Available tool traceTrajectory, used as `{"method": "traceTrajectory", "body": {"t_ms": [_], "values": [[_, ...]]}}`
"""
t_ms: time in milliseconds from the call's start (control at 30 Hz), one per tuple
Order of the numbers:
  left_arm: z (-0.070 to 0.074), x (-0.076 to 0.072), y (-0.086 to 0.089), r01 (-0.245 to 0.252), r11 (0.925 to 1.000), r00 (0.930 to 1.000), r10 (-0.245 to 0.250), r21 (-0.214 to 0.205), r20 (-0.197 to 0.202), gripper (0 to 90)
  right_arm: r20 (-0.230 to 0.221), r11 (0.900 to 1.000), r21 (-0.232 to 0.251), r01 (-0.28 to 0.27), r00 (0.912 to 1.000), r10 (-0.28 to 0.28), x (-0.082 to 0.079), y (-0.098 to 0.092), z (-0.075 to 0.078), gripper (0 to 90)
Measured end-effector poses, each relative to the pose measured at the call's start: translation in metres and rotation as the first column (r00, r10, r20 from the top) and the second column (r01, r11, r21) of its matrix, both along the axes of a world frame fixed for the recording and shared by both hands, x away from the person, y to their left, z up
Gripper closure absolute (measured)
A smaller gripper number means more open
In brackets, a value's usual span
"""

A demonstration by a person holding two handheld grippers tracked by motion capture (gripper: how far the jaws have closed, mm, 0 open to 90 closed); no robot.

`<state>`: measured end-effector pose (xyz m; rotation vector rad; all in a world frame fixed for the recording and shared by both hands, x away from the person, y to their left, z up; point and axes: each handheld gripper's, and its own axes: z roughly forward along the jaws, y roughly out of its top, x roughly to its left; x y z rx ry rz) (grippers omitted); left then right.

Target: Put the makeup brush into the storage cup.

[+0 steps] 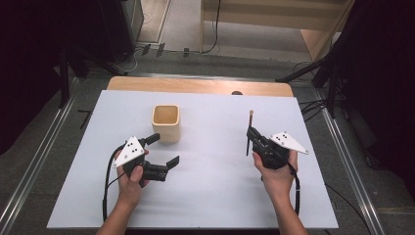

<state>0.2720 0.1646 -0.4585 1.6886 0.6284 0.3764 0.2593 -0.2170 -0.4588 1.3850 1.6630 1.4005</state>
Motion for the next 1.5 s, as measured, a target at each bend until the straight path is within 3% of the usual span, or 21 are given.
{"method": "traceTrajectory", "body": {"t_ms": [300,600,900,1133,1500], "values": [[-0.001,-0.001,-0.016,0.040,0.9992,0.9992,-0.040,0.001,-0.007,0.0,0.016,0.9990,0.020,-0.041,0.9991,0.040,-0.003,0.012,0.002,84.4],[-0.002,-0.001,-0.027,0.082,0.9964,0.9952,-0.083,-0.023,-0.053,0.0,0.031,0.9945,0.051,-0.092,0.9954,0.090,-0.009,0.028,0.006,84.4],[0.000,-0.003,-0.043,0.151,0.9882,0.9842,-0.153,-0.024,-0.089,0.0,0.048,0.9872,0.059,-0.148,0.9882,0.146,-0.015,0.047,0.010,84.4],[-0.002,-0.005,-0.053,0.161,0.9868,0.9826,-0.162,-0.010,-0.092,0.0,0.058,0.9817,0.064,-0.180,0.9827,0.176,-0.020,0.057,0.013,84.4],[-0.006,-0.007,-0.066,0.141,0.9900,0.9853,-0.139,0.006,-0.098,10.7,0.073,0.9697,0.063,-0.236,0.9702,0.231,-0.027,0.074,0.016,84.4]]}}
